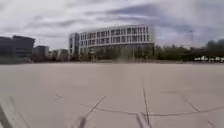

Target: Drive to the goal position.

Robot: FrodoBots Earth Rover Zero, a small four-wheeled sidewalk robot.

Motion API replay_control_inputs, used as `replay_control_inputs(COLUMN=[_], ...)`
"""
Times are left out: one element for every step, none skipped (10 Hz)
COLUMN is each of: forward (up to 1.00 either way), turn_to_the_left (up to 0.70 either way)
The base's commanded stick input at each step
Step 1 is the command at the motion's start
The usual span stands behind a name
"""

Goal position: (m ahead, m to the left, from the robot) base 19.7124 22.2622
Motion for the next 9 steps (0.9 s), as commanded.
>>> replay_control_inputs(forward=[0.00,0.00,0.00,0.00,0.00,0.00,0.01,1.00,1.00], turn_to_the_left=[0.45,0.45,0.45,0.45,0.45,0.45,0.45,0.27,0.19])
